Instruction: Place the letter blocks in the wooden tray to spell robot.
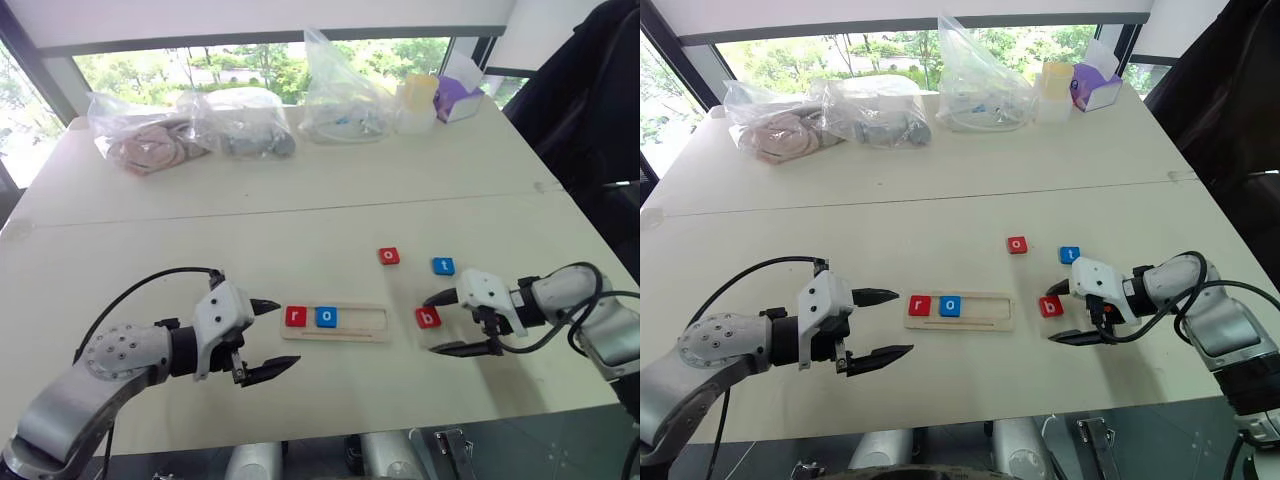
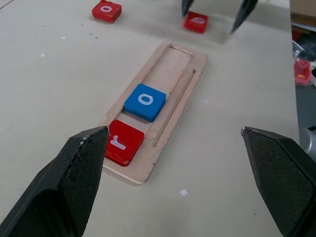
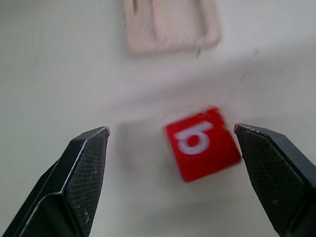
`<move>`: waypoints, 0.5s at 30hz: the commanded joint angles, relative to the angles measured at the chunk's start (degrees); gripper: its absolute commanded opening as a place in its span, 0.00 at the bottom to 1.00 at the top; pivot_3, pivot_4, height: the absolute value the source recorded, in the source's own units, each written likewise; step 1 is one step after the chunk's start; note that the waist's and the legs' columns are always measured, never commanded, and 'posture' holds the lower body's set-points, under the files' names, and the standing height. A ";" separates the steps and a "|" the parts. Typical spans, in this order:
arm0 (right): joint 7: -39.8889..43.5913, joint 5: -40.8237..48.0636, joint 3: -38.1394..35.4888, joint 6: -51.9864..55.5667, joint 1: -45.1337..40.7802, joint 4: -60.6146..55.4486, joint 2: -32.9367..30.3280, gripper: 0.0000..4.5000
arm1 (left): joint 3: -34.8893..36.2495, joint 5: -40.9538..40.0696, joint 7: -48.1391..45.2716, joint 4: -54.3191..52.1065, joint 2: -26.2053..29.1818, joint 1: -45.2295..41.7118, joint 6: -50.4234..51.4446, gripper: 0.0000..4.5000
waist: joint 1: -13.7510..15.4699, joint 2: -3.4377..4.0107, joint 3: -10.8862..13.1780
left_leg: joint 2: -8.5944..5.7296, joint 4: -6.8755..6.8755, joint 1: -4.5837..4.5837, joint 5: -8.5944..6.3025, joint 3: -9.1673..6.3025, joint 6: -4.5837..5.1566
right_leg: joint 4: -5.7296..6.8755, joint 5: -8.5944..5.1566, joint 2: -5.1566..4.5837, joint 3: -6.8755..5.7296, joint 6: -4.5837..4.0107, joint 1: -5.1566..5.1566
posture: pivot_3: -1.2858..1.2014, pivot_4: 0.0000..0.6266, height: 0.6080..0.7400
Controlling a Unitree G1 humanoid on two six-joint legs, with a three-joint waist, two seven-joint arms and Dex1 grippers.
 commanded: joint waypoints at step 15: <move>-2.79 1.12 -1.27 2.92 -2.60 -1.33 4.57 0.34 | 1.81 -1.44 1.51 -2.83 1.36 0.29 0.25 1.00 | 0.04 0.00 -0.02 | 0.02 0.05 0.05 0.00 0.03 0.00 | 0.04 0.12 0.02 0.04 -0.19 0.05 | 0.52 0.24 1.00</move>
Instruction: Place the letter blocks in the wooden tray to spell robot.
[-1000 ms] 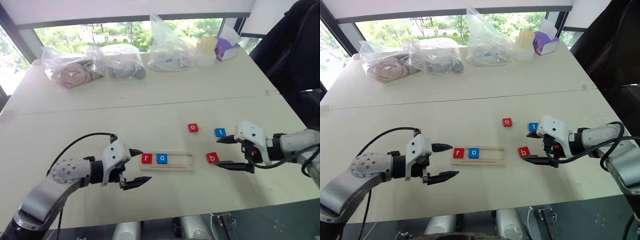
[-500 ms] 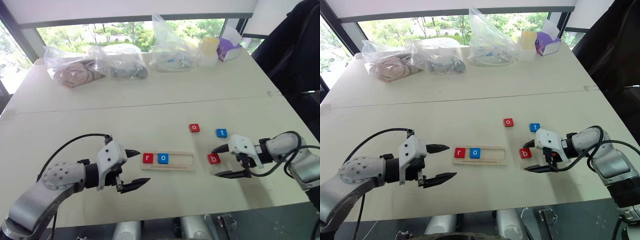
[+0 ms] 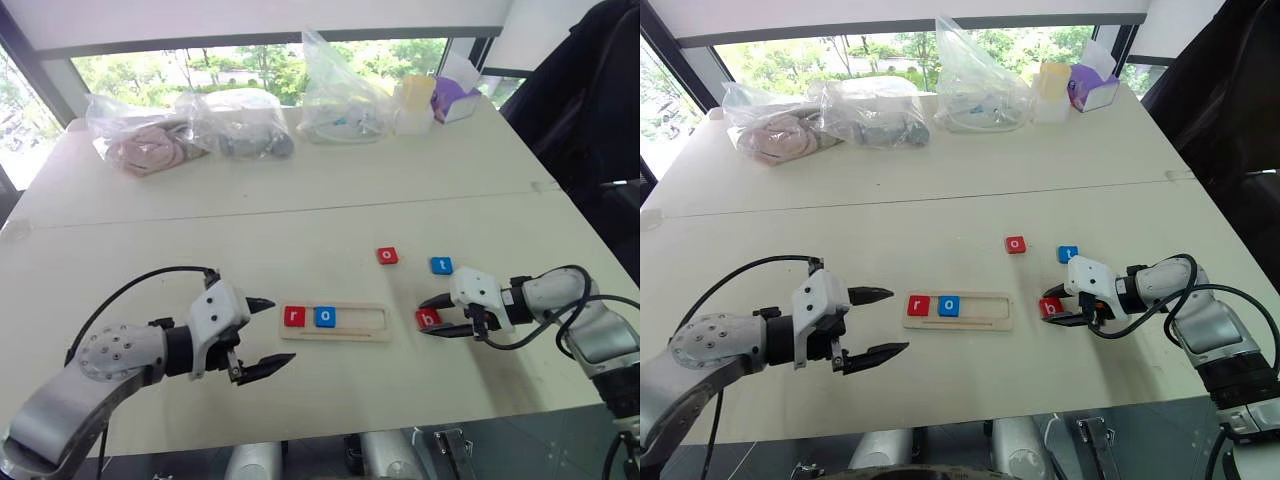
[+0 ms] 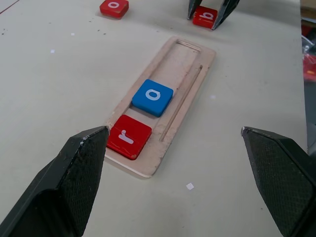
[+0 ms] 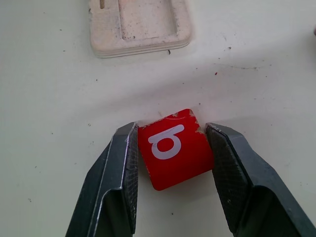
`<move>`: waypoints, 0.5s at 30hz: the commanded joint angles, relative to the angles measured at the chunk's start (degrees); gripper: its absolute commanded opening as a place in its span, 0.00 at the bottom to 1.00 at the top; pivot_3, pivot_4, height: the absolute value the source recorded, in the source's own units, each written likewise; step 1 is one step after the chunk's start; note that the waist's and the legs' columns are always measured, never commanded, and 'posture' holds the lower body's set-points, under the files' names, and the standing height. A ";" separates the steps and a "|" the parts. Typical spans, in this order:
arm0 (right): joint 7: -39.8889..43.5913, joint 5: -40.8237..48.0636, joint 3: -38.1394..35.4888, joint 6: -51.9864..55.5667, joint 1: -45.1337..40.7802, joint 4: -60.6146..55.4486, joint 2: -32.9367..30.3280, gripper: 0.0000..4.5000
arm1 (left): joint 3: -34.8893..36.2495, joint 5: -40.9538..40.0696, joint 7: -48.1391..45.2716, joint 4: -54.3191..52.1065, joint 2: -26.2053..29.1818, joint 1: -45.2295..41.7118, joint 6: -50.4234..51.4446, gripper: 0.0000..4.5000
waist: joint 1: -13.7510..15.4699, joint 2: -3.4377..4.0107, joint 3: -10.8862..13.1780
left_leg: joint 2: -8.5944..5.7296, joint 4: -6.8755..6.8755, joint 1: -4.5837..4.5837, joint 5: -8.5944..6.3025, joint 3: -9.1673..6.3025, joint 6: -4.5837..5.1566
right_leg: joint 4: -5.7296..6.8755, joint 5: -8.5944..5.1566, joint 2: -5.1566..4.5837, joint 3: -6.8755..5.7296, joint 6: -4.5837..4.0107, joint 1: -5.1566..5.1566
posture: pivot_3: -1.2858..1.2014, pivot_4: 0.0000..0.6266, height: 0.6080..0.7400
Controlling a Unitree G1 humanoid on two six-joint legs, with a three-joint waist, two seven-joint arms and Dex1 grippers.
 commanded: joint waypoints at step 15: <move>-19.10 3.78 9.69 35.40 -8.97 -26.28 15.21 0.34 | 0.99 -0.98 1.02 -2.85 0.56 0.16 0.50 1.00 | 0.17 0.00 0.00 | -0.04 0.03 -0.07 0.03 -0.03 -0.05 | 0.04 -0.01 -0.10 0.01 0.03 -0.02 | 0.52 0.24 1.00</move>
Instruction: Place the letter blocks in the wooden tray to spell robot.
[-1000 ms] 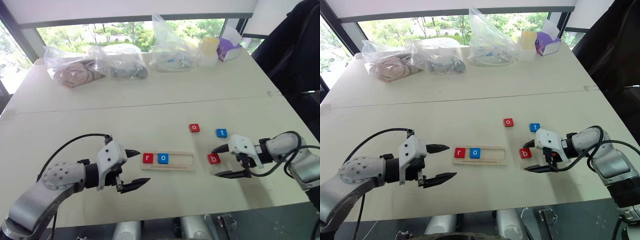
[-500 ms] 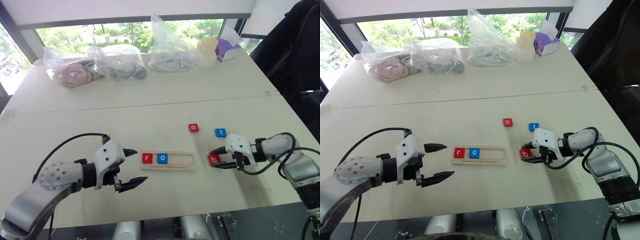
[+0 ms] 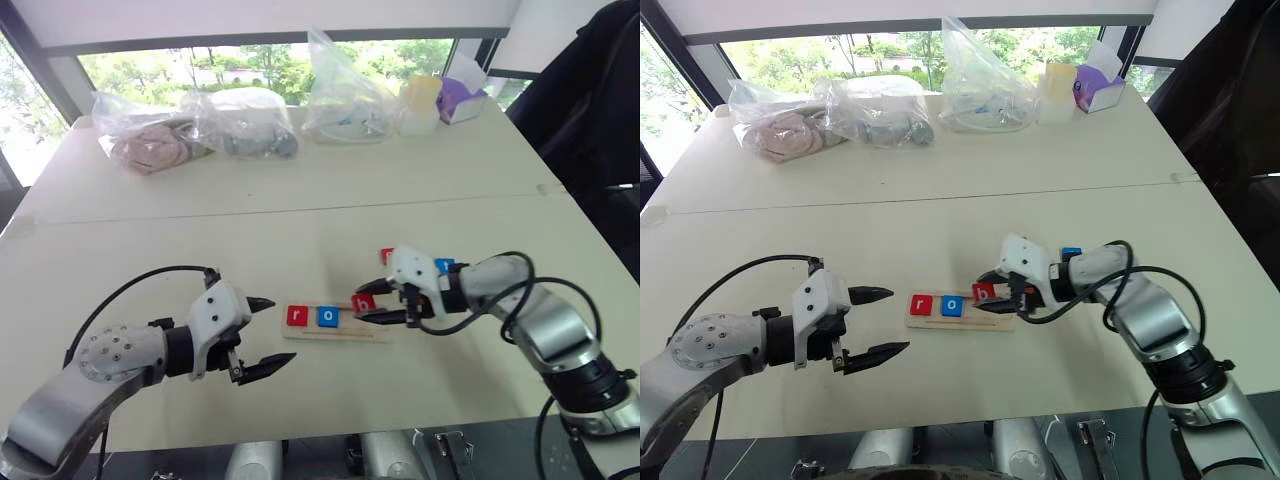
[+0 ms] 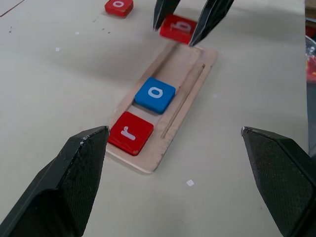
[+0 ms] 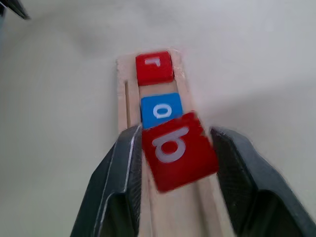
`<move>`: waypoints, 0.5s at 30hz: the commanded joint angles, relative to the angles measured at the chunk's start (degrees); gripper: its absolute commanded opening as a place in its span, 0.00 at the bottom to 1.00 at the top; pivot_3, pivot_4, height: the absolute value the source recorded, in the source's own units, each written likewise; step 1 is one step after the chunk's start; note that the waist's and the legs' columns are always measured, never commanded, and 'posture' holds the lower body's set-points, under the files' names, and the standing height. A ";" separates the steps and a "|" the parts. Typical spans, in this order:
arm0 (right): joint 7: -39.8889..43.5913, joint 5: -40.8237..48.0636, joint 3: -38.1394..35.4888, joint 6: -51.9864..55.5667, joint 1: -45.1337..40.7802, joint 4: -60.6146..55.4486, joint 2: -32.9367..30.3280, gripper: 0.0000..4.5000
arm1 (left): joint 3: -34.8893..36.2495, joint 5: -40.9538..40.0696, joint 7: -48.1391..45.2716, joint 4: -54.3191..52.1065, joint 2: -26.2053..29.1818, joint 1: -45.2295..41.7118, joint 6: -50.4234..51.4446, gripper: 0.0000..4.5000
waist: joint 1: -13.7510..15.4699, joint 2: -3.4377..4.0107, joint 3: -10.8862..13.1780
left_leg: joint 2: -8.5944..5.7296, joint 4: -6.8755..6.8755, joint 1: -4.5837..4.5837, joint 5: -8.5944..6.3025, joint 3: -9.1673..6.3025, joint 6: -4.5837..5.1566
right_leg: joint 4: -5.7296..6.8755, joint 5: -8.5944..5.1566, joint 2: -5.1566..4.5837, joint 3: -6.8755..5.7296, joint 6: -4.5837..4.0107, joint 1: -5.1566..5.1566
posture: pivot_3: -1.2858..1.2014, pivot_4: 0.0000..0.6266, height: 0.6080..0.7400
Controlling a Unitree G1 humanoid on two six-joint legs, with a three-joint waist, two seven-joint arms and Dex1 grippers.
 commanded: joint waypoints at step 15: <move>-7.70 -0.81 4.20 10.77 -1.07 -6.57 1.09 0.34 | 0.86 -0.78 0.44 -2.31 0.76 0.52 -0.15 1.00 | -0.20 0.00 0.00 | 0.01 -0.01 0.02 0.00 0.01 0.01 | 0.00 0.00 0.05 -0.01 0.00 -0.01 | 0.52 0.24 1.00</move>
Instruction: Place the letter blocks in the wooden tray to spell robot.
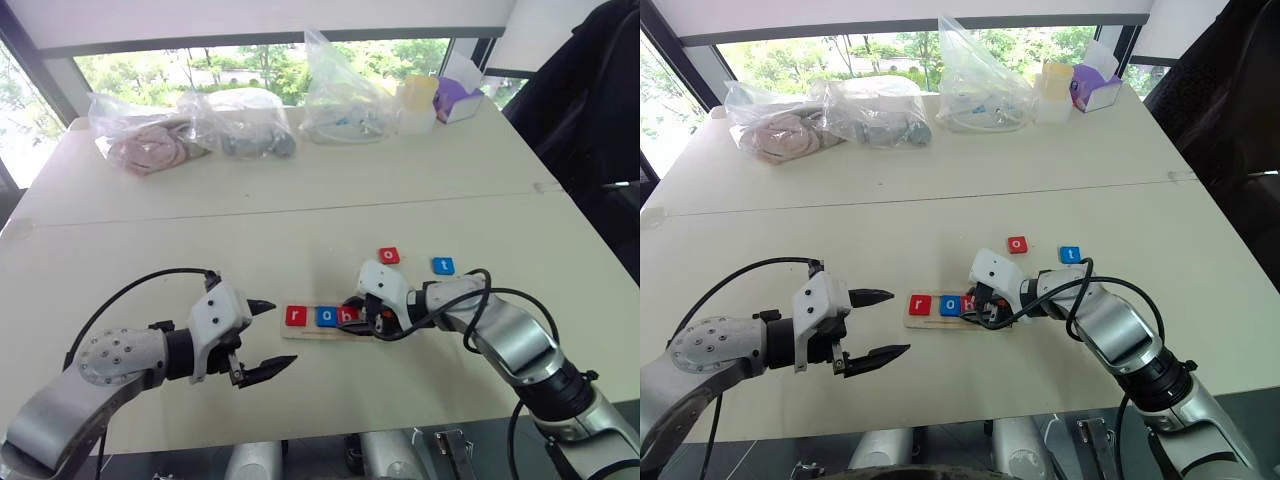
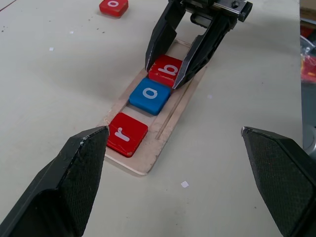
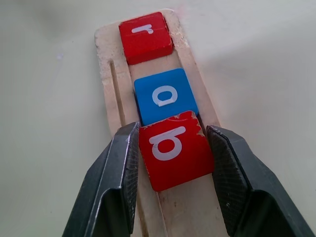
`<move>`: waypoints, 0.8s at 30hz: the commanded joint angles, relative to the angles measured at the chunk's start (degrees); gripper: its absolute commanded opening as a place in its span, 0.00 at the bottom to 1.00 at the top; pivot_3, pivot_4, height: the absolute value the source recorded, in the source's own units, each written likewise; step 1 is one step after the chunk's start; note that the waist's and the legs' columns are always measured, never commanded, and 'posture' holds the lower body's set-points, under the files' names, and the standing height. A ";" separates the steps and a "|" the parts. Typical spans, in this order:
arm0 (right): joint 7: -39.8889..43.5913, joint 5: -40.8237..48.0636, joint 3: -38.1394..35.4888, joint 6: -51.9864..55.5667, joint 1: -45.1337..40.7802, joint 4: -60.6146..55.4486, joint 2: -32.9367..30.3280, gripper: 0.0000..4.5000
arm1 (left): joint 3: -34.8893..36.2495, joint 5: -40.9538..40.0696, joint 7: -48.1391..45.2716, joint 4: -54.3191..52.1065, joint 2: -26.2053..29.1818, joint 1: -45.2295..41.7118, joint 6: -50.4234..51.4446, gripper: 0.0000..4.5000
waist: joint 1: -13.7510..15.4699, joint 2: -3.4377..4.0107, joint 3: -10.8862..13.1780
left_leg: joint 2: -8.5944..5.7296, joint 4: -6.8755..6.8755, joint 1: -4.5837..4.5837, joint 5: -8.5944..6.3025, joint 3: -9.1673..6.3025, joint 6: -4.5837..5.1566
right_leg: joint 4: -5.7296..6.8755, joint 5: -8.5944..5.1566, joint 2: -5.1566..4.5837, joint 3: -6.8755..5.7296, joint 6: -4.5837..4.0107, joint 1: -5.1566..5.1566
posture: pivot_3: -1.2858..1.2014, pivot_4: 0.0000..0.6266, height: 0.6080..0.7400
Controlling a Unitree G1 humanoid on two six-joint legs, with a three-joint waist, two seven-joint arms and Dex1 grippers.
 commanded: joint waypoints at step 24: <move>-1.55 -0.01 -0.06 -1.25 -2.09 -1.27 -2.11 0.99 | -0.60 0.14 0.71 -1.42 0.13 -0.94 -0.73 1.00 | -0.02 0.00 0.00 | 0.00 0.00 -0.01 0.00 0.00 0.00 | 0.00 0.00 0.01 0.00 0.01 -0.01 | 0.52 0.24 1.00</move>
